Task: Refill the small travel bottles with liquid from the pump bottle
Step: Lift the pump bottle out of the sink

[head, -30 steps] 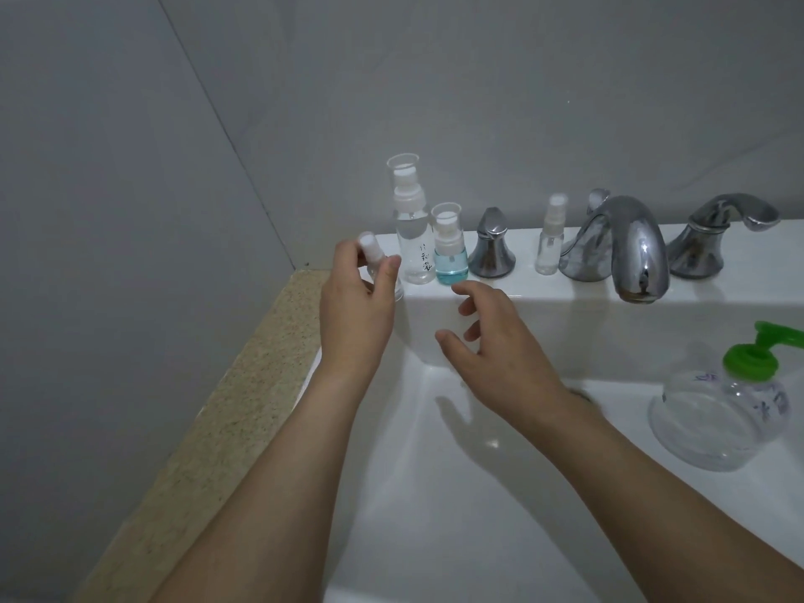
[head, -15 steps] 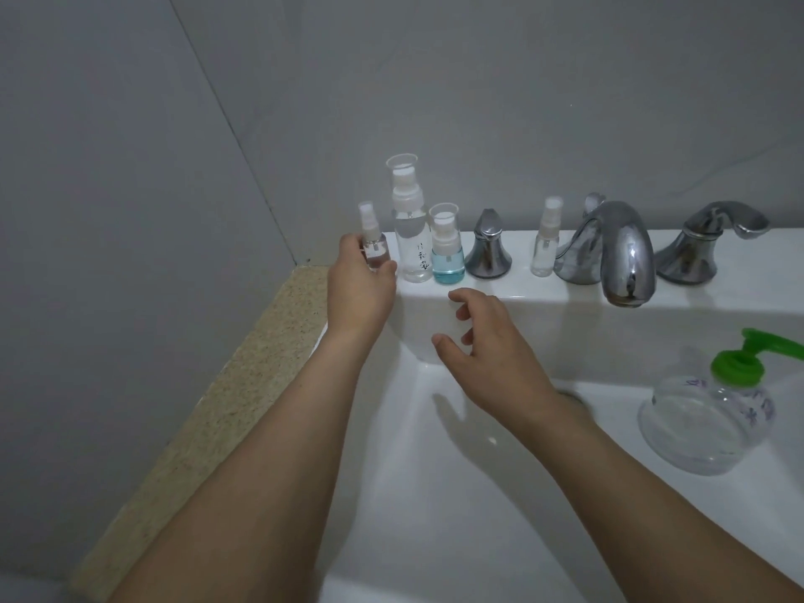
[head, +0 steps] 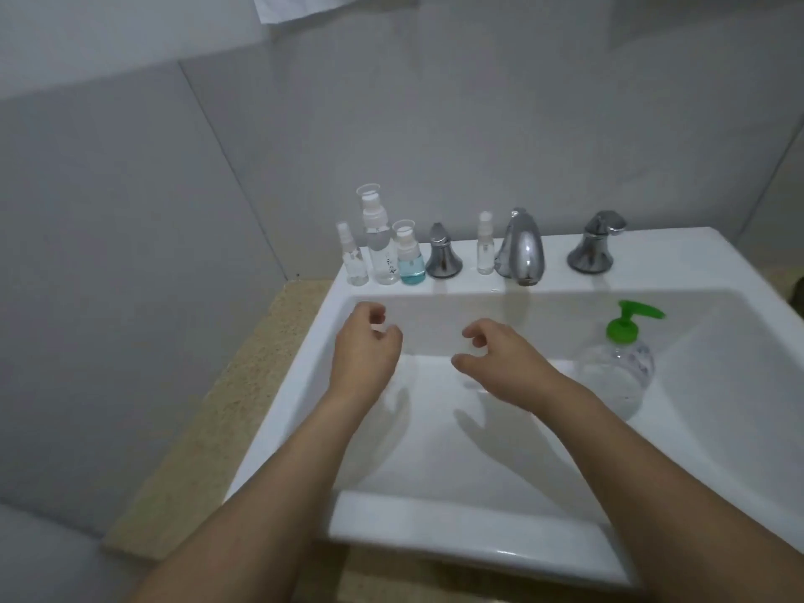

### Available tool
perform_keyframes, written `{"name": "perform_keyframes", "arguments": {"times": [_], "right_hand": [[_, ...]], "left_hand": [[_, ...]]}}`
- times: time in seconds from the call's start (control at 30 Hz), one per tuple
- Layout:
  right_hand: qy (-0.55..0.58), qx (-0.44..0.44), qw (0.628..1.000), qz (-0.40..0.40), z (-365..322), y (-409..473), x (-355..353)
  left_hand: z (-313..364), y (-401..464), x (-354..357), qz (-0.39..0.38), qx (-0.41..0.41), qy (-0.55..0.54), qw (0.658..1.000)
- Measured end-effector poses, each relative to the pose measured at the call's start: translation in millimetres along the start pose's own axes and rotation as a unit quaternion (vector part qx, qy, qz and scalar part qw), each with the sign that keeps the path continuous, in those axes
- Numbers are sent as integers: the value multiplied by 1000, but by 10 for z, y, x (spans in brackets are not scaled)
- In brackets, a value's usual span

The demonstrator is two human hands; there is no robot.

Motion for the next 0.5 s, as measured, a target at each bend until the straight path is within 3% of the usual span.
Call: {"name": "perform_keyframes", "arguments": {"times": [0.17,0.3,0.5], "right_hand": [[-27,71,997,12,484,-581,-679],[-42,149,988,-26,894,-848,-1125],[-151,207,966,-39,1251,-872,-1411]], "left_hand": [[530,-333,751,-184,51,47,980],[864,-487,1353,-300,62,80,949],[955,-483,1923,-350,51,120,928]]}}
Point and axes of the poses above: each hand's wrist, its own y-axis towards the middle knuckle, its own x-axis out of the palm, z = x × y, the point moved 5 cm from there along y, towards the middle knuckle, and after that the axes turned 6 degrees about -z, right-handed, at the moved point
